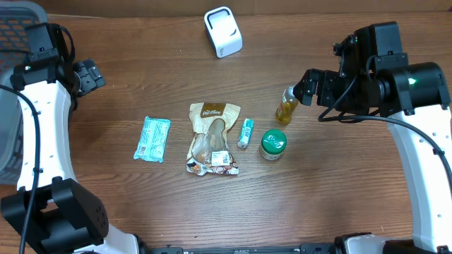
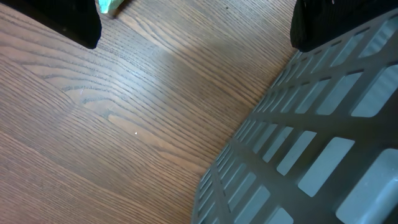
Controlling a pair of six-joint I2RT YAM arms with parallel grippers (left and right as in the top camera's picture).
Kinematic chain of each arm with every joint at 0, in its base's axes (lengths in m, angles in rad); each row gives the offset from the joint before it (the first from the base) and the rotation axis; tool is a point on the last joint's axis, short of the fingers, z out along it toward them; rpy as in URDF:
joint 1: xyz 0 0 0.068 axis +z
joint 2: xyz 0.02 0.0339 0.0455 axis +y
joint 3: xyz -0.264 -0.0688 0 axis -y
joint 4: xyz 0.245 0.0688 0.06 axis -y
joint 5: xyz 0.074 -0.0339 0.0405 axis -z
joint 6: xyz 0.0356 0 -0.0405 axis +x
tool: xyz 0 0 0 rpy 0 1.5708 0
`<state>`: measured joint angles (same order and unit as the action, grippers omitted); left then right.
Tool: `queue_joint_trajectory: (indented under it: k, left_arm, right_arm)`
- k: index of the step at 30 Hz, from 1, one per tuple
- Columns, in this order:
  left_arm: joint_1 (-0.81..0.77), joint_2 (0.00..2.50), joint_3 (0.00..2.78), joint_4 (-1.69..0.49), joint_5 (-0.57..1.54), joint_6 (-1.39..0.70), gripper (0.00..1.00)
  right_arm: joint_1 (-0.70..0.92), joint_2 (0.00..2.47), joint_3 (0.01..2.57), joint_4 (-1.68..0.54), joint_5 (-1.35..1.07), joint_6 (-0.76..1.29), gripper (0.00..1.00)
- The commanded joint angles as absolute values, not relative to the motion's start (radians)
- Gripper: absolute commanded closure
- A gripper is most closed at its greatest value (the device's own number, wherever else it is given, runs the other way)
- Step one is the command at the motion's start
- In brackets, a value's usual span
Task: Scan the item barcode
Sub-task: 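Move the right gripper over the green-lidded jar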
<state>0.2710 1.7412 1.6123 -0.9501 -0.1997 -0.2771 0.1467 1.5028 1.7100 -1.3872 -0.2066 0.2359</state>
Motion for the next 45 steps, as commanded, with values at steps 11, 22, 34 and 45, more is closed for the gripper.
queue_joint_trajectory:
  k: [11,22,34,45]
  left_arm:
    - [0.28,1.732,1.63,-0.945,-0.212,-0.265,0.0]
    - [0.28,1.732,1.63,-0.945,-0.213,-0.265,0.0]
    - [0.28,1.732,1.63,-0.945,-0.213,-0.266,0.01]
    - [0.28,1.732,1.63,-0.945,-0.213,-0.265,0.0]
  right_arm:
    - [0.15,1.499,1.721,-1.382,-0.212,0.244,0.0]
    - [0.15,1.499,1.721,-1.386,-0.212,0.244,0.0]
    - [0.15,1.515,1.721,-1.378,-0.211,0.338,0.0]
    - [0.224,1.613,1.72,-1.443,-0.211,0.399,0.0]
